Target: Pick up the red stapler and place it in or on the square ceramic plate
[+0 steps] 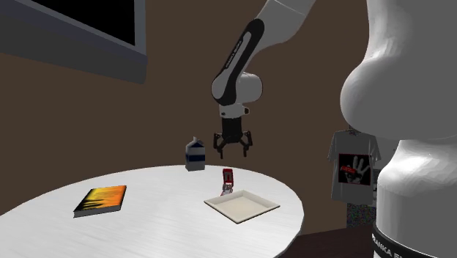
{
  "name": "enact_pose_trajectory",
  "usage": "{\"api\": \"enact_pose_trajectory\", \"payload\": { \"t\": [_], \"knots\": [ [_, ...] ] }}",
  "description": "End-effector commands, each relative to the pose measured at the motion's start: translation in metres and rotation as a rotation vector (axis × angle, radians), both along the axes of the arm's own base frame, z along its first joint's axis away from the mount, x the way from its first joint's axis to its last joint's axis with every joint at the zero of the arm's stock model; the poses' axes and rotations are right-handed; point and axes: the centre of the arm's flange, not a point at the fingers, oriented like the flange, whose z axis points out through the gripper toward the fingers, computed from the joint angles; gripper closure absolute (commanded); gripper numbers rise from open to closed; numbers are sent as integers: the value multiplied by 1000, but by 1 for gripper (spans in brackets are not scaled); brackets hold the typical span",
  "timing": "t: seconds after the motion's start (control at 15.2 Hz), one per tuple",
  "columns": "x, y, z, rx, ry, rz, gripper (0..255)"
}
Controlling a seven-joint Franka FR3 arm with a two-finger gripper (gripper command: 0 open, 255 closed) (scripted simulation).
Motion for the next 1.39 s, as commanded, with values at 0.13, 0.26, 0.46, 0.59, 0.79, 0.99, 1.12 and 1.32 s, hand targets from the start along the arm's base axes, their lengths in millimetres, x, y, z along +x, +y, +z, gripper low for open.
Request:
{"api": "enact_pose_trajectory", "payload": {
  "t": [0.13,0.26,0.46,0.59,0.79,0.99,1.12,1.32],
  "knots": [
    [28,16,-33,-2,-6,-13,0],
    [29,15,-43,-2,-6,-13,0],
    [31,14,-59,-2,-6,-13,0],
    [32,12,-72,-2,-6,-13,0],
    [32,12,-72,-2,-6,-13,0],
    [32,12,-72,-2,-6,-13,0],
    [32,12,-72,-2,-6,-13,0],
    [32,12,-72,-2,-6,-13,255]
  ]
}}
